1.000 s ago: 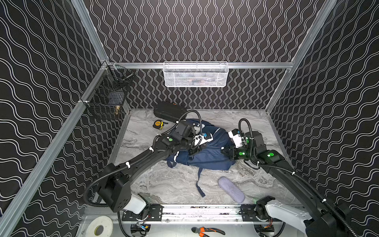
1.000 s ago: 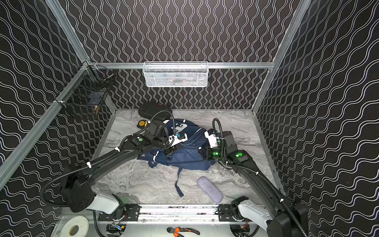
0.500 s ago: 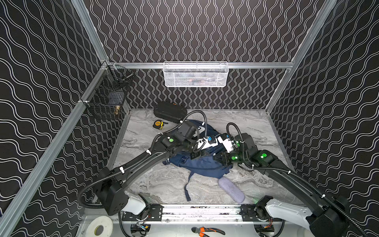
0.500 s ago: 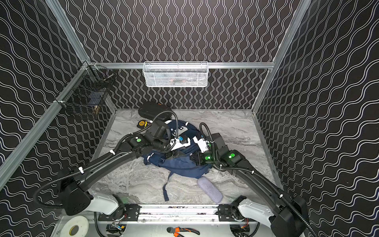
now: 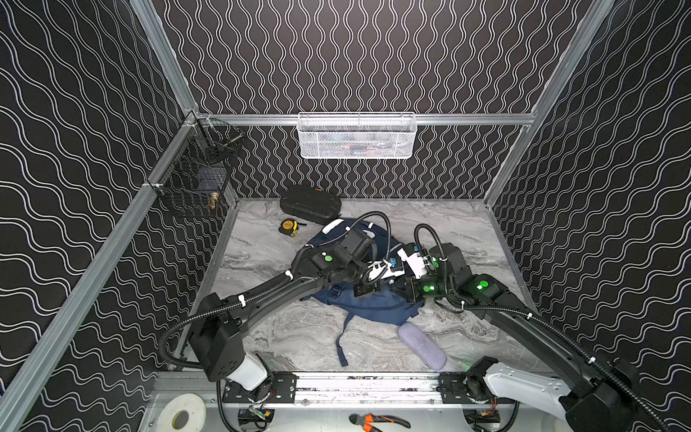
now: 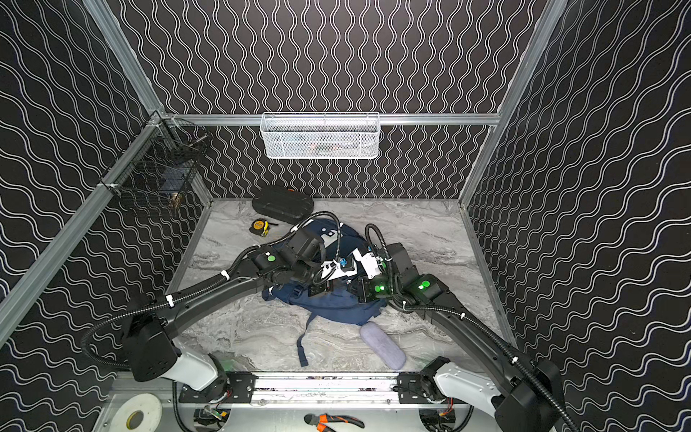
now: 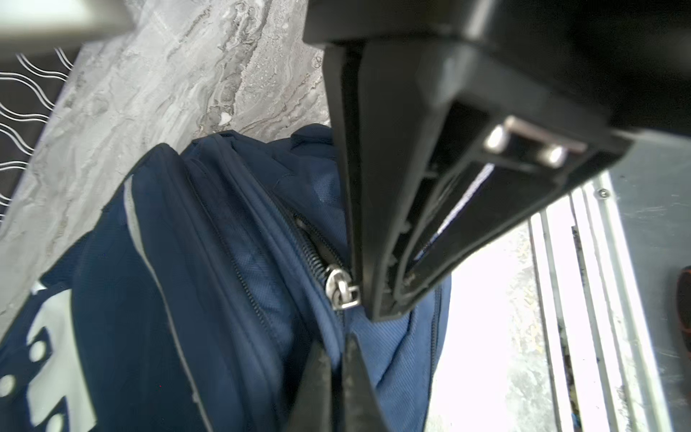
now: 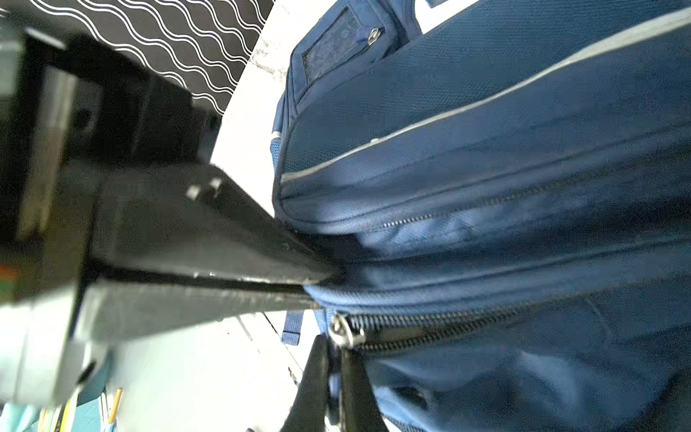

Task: Pack books, pencil case, and school supplies into a backpack
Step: Zip the student bag at the center of the table.

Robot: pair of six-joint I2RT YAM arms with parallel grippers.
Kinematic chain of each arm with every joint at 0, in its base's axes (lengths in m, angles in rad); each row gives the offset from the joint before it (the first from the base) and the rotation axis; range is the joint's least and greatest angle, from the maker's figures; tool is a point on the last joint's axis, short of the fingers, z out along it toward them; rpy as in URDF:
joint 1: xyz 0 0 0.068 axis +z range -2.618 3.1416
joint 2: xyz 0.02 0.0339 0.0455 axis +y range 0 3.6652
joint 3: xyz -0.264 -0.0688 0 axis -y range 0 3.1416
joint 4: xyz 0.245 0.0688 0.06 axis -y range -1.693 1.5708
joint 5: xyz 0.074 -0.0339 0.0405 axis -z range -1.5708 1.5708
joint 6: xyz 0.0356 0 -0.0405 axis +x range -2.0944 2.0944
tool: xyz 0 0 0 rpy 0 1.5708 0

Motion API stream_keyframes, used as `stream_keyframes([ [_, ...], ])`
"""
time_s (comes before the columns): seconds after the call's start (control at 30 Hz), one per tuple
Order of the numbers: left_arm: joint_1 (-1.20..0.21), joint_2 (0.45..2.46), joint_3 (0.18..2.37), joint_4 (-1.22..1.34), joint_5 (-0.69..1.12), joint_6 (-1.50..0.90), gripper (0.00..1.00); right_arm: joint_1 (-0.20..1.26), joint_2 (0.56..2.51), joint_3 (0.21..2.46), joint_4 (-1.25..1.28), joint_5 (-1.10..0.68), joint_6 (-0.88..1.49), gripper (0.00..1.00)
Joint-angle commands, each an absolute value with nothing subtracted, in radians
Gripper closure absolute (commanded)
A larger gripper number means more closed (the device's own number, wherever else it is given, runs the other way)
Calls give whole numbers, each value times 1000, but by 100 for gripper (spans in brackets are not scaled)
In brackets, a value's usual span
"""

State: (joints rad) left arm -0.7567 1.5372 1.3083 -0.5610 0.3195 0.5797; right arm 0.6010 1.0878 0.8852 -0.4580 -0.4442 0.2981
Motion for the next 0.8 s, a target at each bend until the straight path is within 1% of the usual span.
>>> stream_keyframes([
  [0.0, -753, 1519, 1289, -578, 184, 624, 100, 600, 1081, 901, -437, -353, 285, 100],
  [0.07, -749, 1481, 1261, -561, 165, 649, 100, 594, 1095, 913, -502, -256, 288, 100],
  [0.13, -731, 1437, 1227, -546, 174, 679, 100, 563, 1114, 912, -552, -213, 297, 100],
  [0.23, -682, 1376, 1197, -540, 211, 709, 100, 470, 1133, 881, -588, -233, 316, 100],
  [0.3, -631, 1350, 1195, -557, 243, 720, 100, 381, 1134, 859, -594, -286, 322, 100],
  [0.37, -590, 1334, 1197, -573, 257, 737, 100, 334, 1129, 850, -591, -327, 319, 100],
  [0.43, -561, 1325, 1188, -580, 242, 756, 100, 319, 1126, 855, -583, -370, 307, 100],
  [0.53, -537, 1325, 1175, -575, 182, 777, 100, 319, 1143, 874, -601, -332, 305, 100],
  [0.63, -491, 1312, 1161, -565, 146, 793, 100, 304, 1190, 896, -661, -246, 314, 100],
  [0.73, -432, 1280, 1141, -535, 113, 807, 100, 274, 1204, 890, -670, -248, 336, 100],
  [0.77, -422, 1269, 1132, -518, 99, 808, 100, 273, 1204, 888, -658, -275, 330, 100],
])
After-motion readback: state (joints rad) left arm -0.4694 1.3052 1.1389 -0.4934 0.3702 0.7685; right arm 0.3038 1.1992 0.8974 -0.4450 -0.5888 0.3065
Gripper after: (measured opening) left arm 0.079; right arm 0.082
